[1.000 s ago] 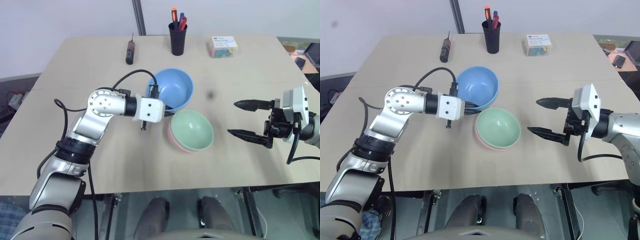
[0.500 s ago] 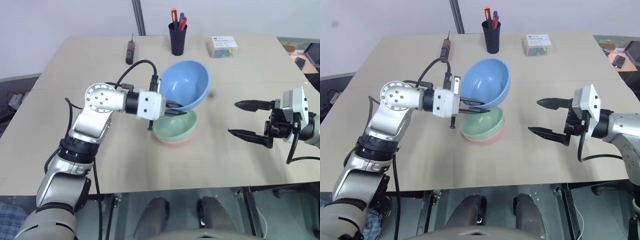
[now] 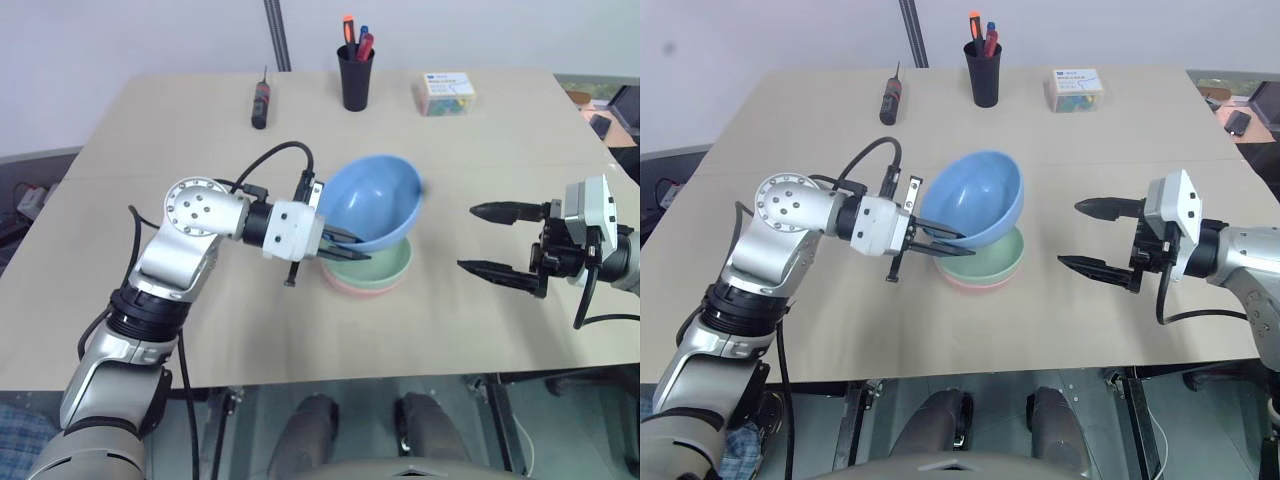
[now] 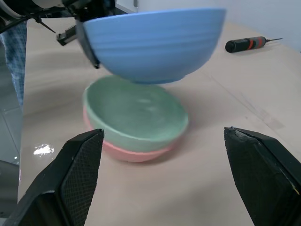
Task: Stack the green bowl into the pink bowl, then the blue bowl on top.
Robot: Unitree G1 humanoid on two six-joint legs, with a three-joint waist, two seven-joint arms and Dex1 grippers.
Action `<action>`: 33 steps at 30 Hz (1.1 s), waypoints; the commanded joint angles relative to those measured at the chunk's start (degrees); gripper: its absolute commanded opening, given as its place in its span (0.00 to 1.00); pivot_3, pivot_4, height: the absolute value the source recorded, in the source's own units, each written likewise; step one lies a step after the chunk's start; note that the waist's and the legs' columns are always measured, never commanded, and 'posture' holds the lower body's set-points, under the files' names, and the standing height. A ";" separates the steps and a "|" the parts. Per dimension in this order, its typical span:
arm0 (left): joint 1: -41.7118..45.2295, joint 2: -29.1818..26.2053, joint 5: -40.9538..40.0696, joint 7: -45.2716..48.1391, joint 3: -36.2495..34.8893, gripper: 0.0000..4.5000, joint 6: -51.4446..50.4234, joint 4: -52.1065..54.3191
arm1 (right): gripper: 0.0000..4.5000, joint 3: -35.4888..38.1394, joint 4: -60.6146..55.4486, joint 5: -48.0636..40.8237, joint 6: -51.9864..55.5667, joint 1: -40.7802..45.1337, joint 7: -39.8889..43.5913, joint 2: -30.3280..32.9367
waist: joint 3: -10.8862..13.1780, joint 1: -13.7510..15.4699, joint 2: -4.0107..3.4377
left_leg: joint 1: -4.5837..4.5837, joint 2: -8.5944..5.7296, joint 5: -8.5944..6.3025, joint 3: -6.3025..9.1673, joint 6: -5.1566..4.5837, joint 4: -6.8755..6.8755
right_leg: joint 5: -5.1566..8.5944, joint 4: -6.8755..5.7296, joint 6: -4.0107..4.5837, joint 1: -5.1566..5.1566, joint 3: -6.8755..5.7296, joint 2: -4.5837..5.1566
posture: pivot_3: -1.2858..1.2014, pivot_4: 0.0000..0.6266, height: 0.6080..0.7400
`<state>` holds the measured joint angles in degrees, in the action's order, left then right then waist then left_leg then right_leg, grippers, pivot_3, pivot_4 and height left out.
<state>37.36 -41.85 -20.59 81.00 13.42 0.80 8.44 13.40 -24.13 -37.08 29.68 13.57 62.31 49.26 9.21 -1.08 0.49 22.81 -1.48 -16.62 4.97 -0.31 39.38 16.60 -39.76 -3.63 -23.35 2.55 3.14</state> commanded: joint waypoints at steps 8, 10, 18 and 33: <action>-1.83 -2.58 -0.23 0.57 -1.73 0.78 -2.20 3.62 | 0.96 0.94 -0.36 -0.20 -1.26 0.34 0.56 0.99 | 0.00 0.10 0.00 | -0.02 0.01 -0.03 0.01 -0.05 0.00 | 0.00 0.00 0.00 0.01 -0.01 -0.02 | 0.52 0.24 1.00; -2.54 -3.05 -0.62 0.49 -2.14 0.92 -3.03 4.11 | 0.96 0.98 -0.46 -0.27 -1.18 0.33 0.55 1.00 | 0.00 0.10 0.00 | -0.01 0.01 -0.03 0.01 -0.05 0.00 | 0.00 0.00 0.00 0.01 -0.01 -0.02 | 0.52 0.24 1.00; -8.35 -3.18 -3.64 -5.20 -8.94 0.92 -8.66 1.78 | 0.96 2.15 -0.87 -0.43 -0.87 -1.70 0.04 0.95 | 0.00 0.09 0.00 | -0.03 0.04 -0.03 0.01 -0.06 0.00 | 0.00 -0.01 0.00 0.01 -0.01 -0.02 | 0.52 0.24 1.00; -36.65 -1.66 -13.41 -19.05 -31.13 0.92 -16.45 9.27 | 0.96 8.53 6.32 0.95 -12.49 -17.68 5.83 -1.81 | 0.04 0.34 -0.05 | -0.44 0.09 -0.07 0.01 -0.11 -0.06 | 0.00 0.04 0.01 0.39 -0.02 0.07 | 0.52 0.24 1.00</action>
<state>2.03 -44.30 -31.22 62.32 -14.20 -16.04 14.98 19.46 -18.06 -35.49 20.06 -4.14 66.70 47.86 9.24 -0.74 0.45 22.19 -1.38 -16.69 4.97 -0.42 39.26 16.60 -39.70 -3.62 -22.77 2.55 3.21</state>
